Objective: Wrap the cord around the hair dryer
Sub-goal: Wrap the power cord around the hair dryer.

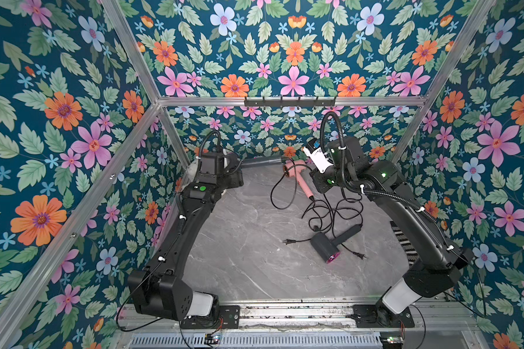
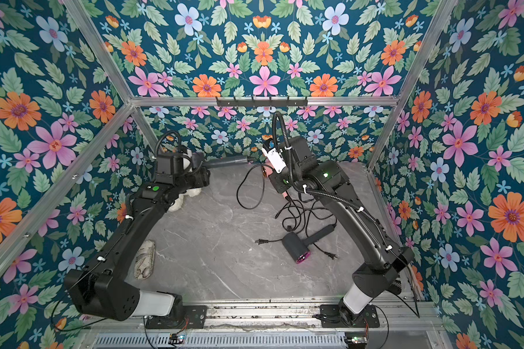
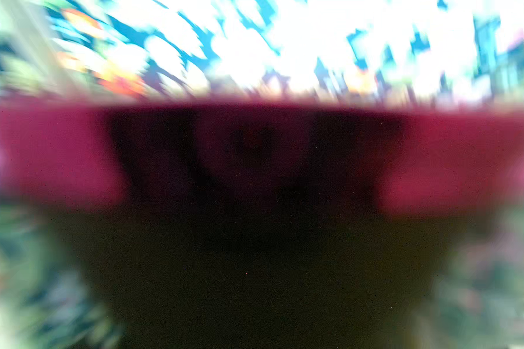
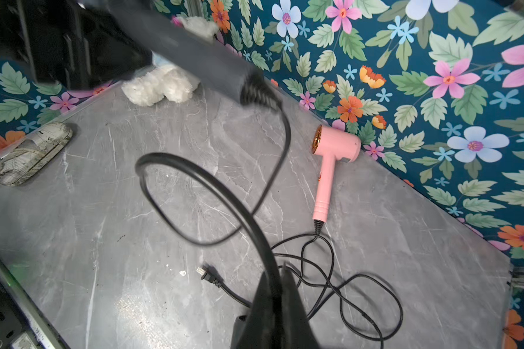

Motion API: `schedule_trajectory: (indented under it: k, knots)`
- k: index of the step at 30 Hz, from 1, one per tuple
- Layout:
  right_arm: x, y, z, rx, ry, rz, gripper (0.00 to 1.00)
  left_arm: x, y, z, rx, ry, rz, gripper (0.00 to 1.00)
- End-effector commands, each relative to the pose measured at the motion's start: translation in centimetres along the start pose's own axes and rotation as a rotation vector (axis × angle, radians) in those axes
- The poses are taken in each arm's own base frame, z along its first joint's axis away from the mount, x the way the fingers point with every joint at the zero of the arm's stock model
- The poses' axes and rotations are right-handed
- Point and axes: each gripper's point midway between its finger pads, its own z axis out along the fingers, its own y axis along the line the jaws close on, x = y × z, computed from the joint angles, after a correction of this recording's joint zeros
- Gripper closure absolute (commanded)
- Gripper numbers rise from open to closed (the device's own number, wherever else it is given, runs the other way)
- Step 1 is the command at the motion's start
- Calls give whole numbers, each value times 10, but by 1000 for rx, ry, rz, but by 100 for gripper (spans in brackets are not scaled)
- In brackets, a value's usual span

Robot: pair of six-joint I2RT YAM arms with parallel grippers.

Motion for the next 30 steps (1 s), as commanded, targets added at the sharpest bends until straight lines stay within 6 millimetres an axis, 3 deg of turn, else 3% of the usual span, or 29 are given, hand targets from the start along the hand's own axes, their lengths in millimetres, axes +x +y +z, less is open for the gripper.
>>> schedule_trajectory:
  k: [1, 2, 3, 7, 10, 14, 18, 24, 25, 30]
  knots:
    - [-23, -6, -9, 27, -80, -24, 100, 18, -6, 7, 6, 40, 49, 100]
    - [-27, -7, -13, 30, -94, -29, 100, 25, -10, 9, 25, 58, 52, 100]
    - [-26, -8, -1, 39, -72, -37, 100, 31, -13, 10, 42, 72, 56, 100]
    - [-25, -26, 10, 84, -47, -46, 100, 49, -26, 5, 122, 108, 91, 100]
    - [-17, -44, 25, 85, -26, -2, 100, 66, -47, -4, 264, 139, 126, 100]
    - [-3, -53, 42, 24, -17, 72, 100, 93, -74, -15, 458, 202, 149, 100]
    - [18, -85, 43, 31, -10, 196, 100, 112, -75, -18, 491, 235, 145, 100]
    - [59, -89, 69, 11, 65, 252, 100, 91, -101, -42, 680, 73, 40, 100]
    - [59, -90, 61, 12, 44, 266, 100, 88, -104, -44, 692, 59, 23, 100]
    - [94, -88, 81, 6, 88, 342, 100, 71, -109, -43, 718, 22, -73, 100]
